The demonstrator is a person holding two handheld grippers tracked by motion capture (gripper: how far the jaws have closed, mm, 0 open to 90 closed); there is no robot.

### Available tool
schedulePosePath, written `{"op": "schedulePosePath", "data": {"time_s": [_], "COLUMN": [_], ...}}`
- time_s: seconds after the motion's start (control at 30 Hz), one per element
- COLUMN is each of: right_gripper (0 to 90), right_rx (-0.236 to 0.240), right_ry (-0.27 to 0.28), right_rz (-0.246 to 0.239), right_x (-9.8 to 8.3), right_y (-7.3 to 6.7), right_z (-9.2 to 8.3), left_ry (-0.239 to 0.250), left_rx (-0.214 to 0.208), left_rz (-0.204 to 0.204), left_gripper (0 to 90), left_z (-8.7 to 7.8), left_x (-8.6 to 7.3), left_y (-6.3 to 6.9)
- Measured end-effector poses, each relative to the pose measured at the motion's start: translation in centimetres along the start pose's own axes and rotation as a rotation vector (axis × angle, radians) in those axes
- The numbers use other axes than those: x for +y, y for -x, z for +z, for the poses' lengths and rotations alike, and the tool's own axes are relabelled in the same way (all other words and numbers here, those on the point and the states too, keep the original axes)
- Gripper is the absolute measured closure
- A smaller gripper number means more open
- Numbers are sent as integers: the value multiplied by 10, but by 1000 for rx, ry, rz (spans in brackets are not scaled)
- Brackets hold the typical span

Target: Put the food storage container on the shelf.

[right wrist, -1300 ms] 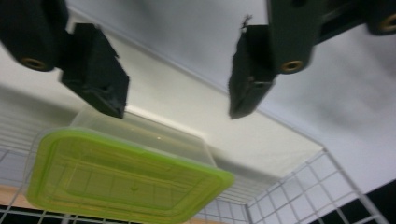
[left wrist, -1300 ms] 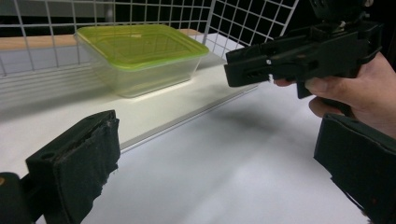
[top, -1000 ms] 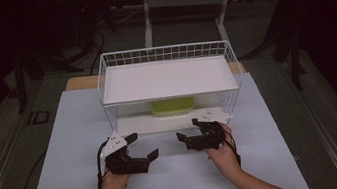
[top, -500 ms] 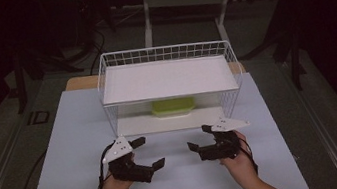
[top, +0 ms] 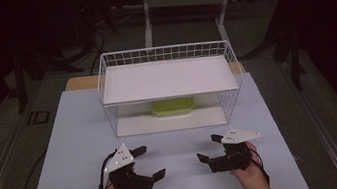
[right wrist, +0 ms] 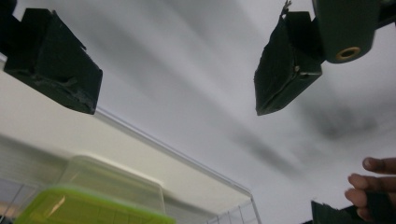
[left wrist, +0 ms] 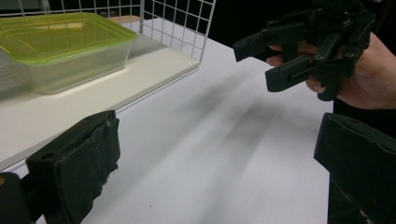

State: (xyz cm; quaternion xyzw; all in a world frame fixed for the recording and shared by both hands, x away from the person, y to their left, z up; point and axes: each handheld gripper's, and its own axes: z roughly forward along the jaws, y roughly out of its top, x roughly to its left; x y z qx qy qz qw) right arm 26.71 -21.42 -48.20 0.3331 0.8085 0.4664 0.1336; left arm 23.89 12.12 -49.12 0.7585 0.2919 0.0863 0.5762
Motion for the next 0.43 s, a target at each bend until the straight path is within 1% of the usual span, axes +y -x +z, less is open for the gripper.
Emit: {"op": "schedulePosePath", "data": {"time_s": [0.13, 0.2, 0.27, 0.43], "right_gripper": [153, 152, 152, 152], "right_rx": [-3, -12, -8, -13], "right_ry": [-2, -3, 4, 10], "right_rz": [7, 1, 2, -16], "right_x": [-5, -7, -8, -9], "right_y": [4, 5, 6, 6], "right_z": [2, 1, 1, -1], "left_ry": [-2, -2, 2, 11], "left_rx": [1, -2, 0, 1], "left_rz": [11, 17, 19, 11], "left_gripper": [9, 9, 9, 9], "left_z": [2, 2, 2, 1], "left_x": [-2, -3, -2, -3], "left_y": [0, 0, 0, -2]}}
